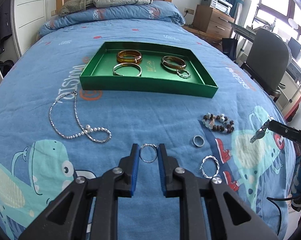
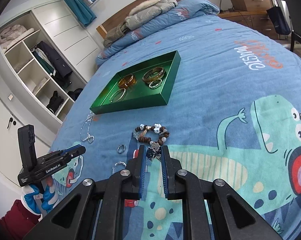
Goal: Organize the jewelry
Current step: 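Grasp a small silver ring with the left tool while the right tool grasps the silver watch, then carry the ring into the tray with the left tool while the right tool releases the watch there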
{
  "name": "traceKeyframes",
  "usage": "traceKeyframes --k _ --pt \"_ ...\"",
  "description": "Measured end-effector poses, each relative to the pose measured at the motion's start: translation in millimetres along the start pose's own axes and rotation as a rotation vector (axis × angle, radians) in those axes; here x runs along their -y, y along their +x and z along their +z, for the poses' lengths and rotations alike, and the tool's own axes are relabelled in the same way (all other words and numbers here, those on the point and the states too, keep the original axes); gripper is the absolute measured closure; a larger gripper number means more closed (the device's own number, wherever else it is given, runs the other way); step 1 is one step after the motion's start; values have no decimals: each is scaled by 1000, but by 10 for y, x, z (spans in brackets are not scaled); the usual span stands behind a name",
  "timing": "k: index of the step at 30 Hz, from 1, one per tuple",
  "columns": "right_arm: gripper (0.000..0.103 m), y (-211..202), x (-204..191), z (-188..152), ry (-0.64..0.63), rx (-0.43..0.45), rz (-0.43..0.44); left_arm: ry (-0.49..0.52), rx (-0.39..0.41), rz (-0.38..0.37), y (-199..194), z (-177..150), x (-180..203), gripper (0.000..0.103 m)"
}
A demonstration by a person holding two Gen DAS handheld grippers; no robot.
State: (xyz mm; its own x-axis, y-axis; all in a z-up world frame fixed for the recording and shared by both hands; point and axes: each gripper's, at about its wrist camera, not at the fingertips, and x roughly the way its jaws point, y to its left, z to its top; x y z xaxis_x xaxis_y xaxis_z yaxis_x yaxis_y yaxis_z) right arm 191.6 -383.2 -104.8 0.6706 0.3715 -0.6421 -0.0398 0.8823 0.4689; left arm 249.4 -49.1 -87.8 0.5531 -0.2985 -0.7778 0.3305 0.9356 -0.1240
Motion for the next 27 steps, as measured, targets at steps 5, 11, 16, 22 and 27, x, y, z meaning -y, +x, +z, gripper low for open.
traceKeyframes --k 5,11,16,22,27 --pt "89 8 -156 355 -44 42 -3 -32 43 -7 -43 281 -150 86" --pt "89 286 -487 897 -113 76 19 -43 89 -25 72 794 -186 86" --pt "89 701 -706 1210 -137 74 37 -35 82 -53 377 1173 -95 86" --pt "89 1248 -650 1290 -135 17 8 -16 6 -55 936 1360 -16 86" --pt "89 1574 -399 1244 -112 -32 -72 -15 -60 -26 1298 1336 -50 86"
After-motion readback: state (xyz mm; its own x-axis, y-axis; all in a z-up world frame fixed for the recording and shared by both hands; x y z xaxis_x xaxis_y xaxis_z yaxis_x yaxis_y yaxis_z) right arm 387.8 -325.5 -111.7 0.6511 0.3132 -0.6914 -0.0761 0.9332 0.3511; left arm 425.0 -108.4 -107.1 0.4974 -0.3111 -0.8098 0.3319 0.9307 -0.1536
